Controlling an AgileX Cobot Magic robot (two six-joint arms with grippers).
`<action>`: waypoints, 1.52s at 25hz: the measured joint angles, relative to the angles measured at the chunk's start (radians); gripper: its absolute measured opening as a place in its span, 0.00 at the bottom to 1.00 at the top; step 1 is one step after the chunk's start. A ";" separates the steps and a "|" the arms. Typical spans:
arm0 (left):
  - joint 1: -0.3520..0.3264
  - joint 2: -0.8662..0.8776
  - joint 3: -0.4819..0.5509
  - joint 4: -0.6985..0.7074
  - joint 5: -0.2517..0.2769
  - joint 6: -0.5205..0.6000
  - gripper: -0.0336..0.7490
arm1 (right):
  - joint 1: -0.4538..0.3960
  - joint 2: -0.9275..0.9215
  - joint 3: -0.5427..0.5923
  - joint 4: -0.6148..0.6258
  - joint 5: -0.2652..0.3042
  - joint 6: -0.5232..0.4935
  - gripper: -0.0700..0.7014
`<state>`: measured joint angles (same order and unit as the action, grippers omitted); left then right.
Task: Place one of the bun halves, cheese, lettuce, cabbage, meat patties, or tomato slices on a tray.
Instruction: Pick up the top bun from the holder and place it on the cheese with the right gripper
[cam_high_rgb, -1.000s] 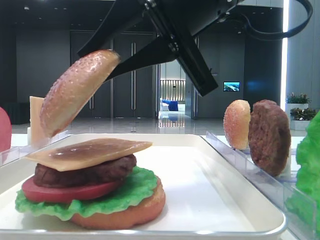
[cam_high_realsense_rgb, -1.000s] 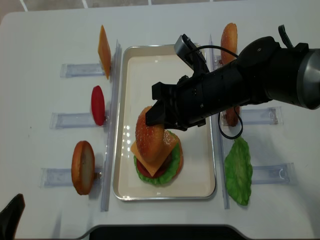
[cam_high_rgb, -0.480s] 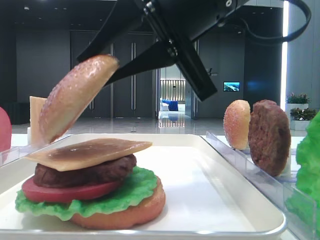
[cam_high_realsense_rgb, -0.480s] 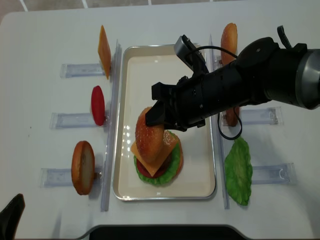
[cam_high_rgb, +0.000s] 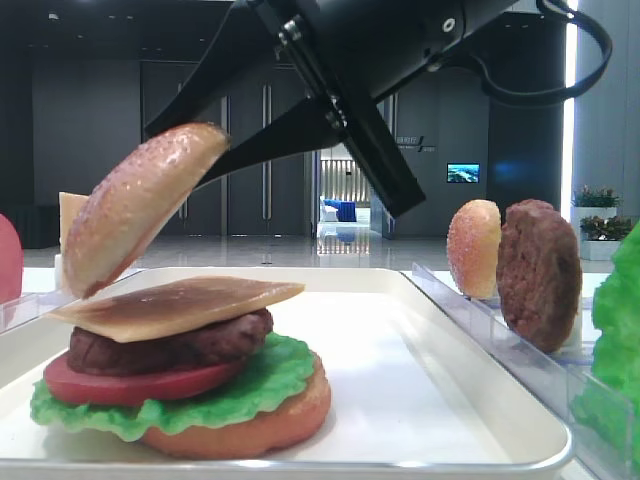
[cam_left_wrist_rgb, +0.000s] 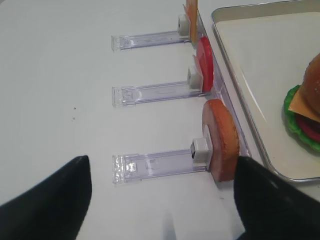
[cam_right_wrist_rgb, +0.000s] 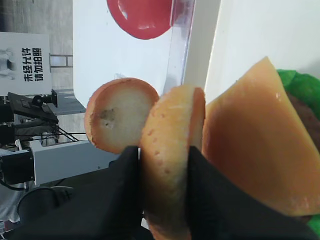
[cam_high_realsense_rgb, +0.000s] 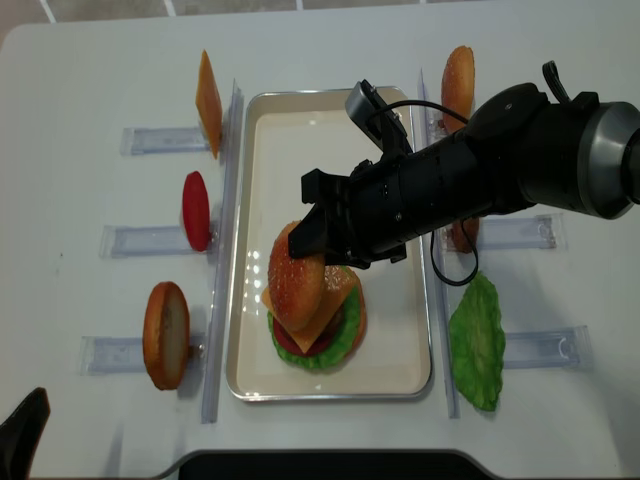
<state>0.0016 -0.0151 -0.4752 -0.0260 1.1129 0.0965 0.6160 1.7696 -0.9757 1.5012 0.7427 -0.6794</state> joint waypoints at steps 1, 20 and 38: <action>0.000 0.000 0.000 0.000 0.000 0.000 0.93 | 0.000 0.004 0.000 0.002 0.000 0.000 0.35; 0.000 0.000 0.000 0.000 0.000 0.000 0.93 | -0.007 0.045 0.000 0.037 0.033 -0.027 0.38; 0.000 0.000 0.000 0.000 0.000 0.000 0.93 | -0.026 0.045 0.000 0.037 0.033 -0.049 0.49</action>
<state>0.0016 -0.0151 -0.4752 -0.0260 1.1129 0.0965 0.5904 1.8147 -0.9757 1.5385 0.7760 -0.7286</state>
